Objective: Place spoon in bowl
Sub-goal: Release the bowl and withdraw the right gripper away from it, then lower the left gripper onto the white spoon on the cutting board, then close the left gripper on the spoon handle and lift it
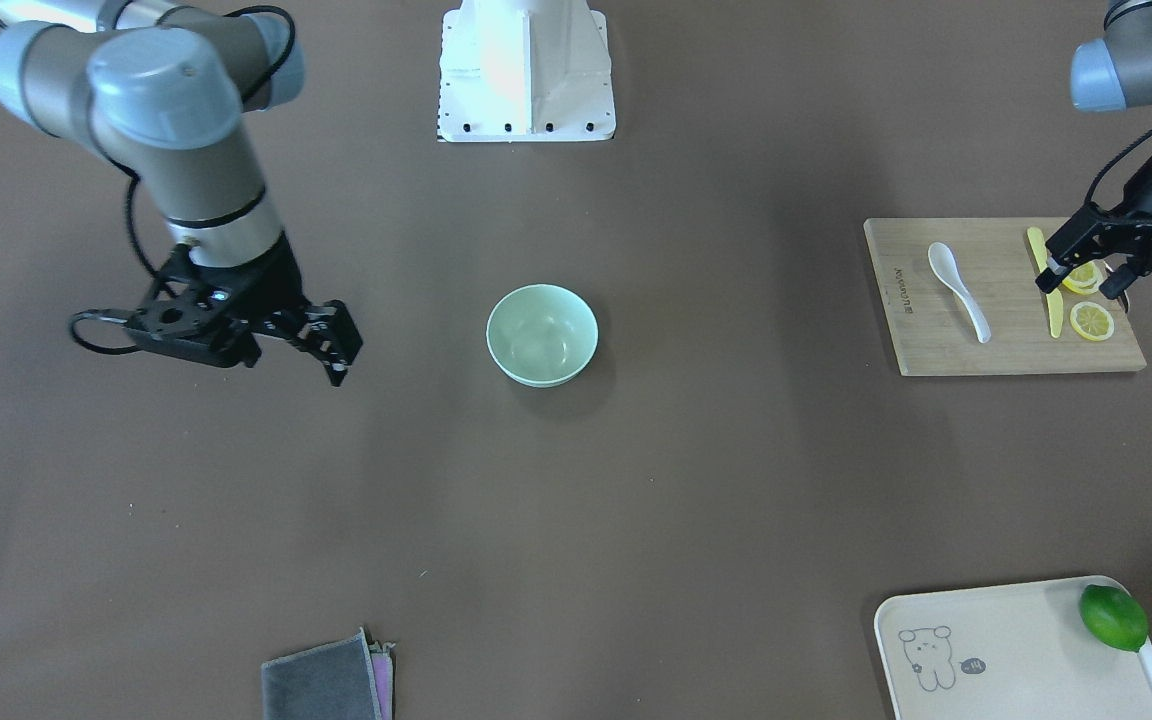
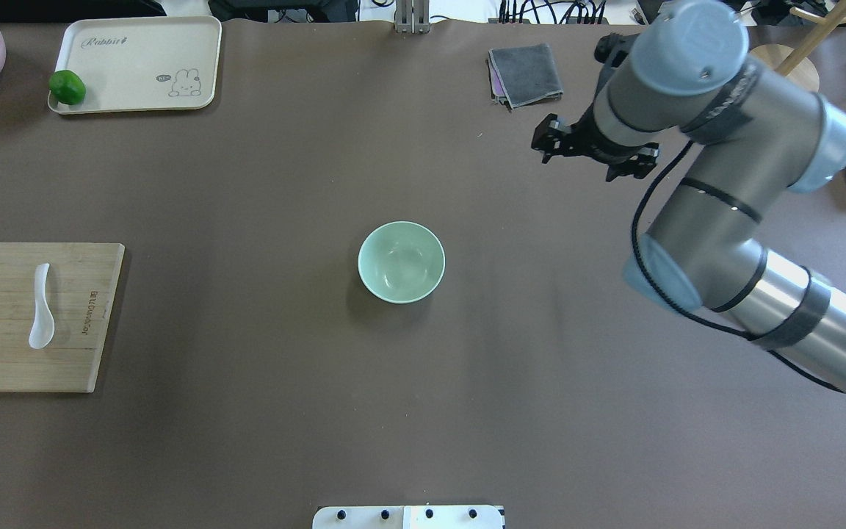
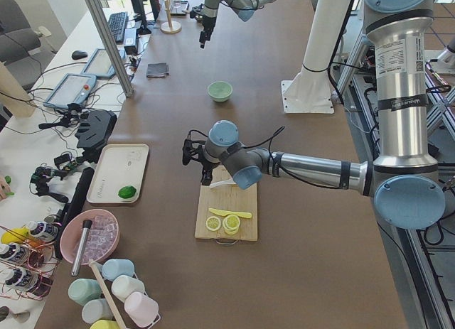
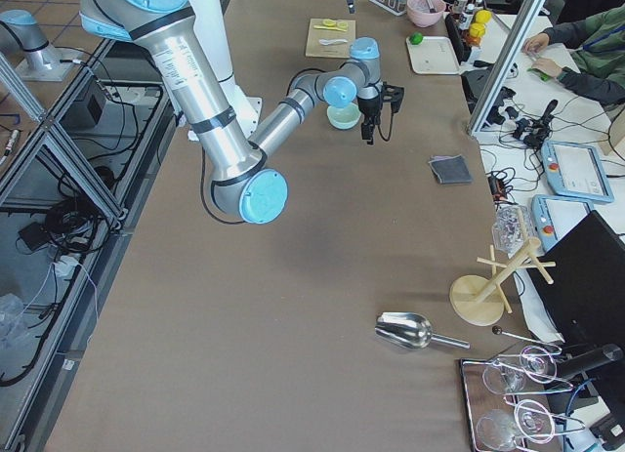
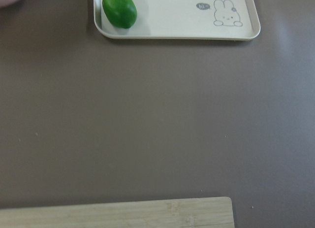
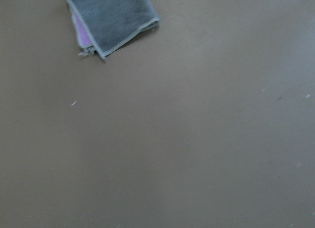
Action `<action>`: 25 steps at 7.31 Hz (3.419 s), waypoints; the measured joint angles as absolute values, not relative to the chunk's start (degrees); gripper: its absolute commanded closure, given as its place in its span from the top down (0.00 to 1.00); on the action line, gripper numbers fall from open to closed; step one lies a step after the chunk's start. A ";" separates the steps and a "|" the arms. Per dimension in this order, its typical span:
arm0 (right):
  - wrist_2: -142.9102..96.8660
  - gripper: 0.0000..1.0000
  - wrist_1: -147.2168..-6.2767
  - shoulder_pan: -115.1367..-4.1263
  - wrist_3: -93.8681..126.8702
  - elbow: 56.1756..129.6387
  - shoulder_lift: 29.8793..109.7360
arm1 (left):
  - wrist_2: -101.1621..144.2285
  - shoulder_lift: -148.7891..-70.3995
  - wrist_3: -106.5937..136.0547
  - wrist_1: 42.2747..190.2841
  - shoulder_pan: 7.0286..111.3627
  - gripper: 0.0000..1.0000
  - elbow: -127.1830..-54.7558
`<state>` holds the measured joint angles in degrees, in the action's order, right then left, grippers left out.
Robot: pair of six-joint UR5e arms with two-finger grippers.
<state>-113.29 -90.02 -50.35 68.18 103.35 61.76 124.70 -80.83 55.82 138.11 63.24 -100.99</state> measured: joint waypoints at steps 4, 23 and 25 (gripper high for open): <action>-131.24 1.00 -90.41 -75.22 31.70 103.71 75.65 | 111.98 -78.79 64.12 140.28 50.46 0.87 -100.55; -134.04 1.00 -90.01 -82.89 19.45 101.20 81.01 | 111.65 -84.66 66.56 138.52 44.79 0.00 -102.49; -134.01 1.00 -89.93 -83.19 19.28 101.65 82.46 | 112.45 -94.88 75.07 132.73 44.75 0.00 -102.91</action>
<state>-134.01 -89.93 -83.19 19.28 101.65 82.46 112.45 -94.88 75.07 132.73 44.75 -102.91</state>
